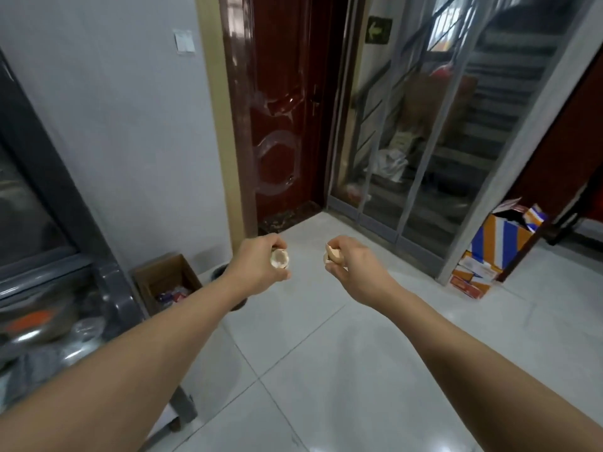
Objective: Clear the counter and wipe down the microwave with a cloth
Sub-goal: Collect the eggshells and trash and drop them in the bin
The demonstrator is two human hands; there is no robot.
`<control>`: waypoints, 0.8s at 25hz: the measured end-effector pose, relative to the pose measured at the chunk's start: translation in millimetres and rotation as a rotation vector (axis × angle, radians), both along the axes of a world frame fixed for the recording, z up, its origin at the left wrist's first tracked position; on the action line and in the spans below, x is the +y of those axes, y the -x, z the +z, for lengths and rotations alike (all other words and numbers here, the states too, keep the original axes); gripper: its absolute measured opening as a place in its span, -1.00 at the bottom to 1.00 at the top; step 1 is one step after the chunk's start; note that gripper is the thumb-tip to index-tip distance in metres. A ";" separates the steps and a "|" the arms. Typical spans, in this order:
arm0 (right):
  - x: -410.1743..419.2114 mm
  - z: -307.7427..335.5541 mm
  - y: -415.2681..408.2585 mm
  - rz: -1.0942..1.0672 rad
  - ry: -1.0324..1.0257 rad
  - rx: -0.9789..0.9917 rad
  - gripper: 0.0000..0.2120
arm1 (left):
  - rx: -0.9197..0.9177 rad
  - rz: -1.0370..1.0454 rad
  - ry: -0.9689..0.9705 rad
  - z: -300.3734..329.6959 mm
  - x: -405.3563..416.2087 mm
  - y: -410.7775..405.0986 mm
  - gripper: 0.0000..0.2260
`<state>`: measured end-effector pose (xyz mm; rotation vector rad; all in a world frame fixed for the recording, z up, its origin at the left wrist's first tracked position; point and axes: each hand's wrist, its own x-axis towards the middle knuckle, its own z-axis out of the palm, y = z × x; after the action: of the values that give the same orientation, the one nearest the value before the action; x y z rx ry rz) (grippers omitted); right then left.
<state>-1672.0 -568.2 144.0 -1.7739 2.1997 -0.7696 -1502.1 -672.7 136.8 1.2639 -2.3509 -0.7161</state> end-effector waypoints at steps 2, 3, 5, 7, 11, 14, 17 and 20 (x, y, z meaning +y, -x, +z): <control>-23.4 -1.1 28.4 0.044 -0.001 0.009 -0.82 | 0.000 0.047 -0.012 0.2 -11.9 21.3 -0.55; -36.1 -2.0 42.9 0.061 -0.003 0.011 -0.81 | 0.001 0.071 -0.021 -0.3 -19.2 32.6 -0.56; -61.8 -5.6 67.3 0.099 -0.009 0.007 -0.79 | -0.004 0.110 -0.038 -1.1 -35.3 52.0 -0.58; -89.5 -10.4 88.3 0.127 -0.014 0.007 -0.78 | -0.024 0.134 -0.034 -2.5 -54.9 69.4 -0.59; -150.6 -17.9 124.0 0.179 -0.013 0.024 -0.75 | -0.032 0.168 -0.028 -8.2 -106.9 104.0 -0.59; -209.0 -22.4 154.9 0.212 -0.016 0.041 -0.71 | -0.031 0.210 -0.031 -17.1 -161.2 136.8 -0.59; -273.7 -24.8 183.3 0.246 -0.027 0.055 -0.71 | -0.013 0.234 -0.050 -21.2 -222.1 164.5 -0.58; -334.9 -27.5 205.2 0.295 -0.028 0.051 -0.72 | -0.012 0.261 -0.071 -20.4 -275.4 182.4 -0.57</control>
<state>-1877.2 -903.1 116.5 -2.0606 1.9041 -0.6297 -1684.5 -948.1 116.4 1.5722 -2.1301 -0.7123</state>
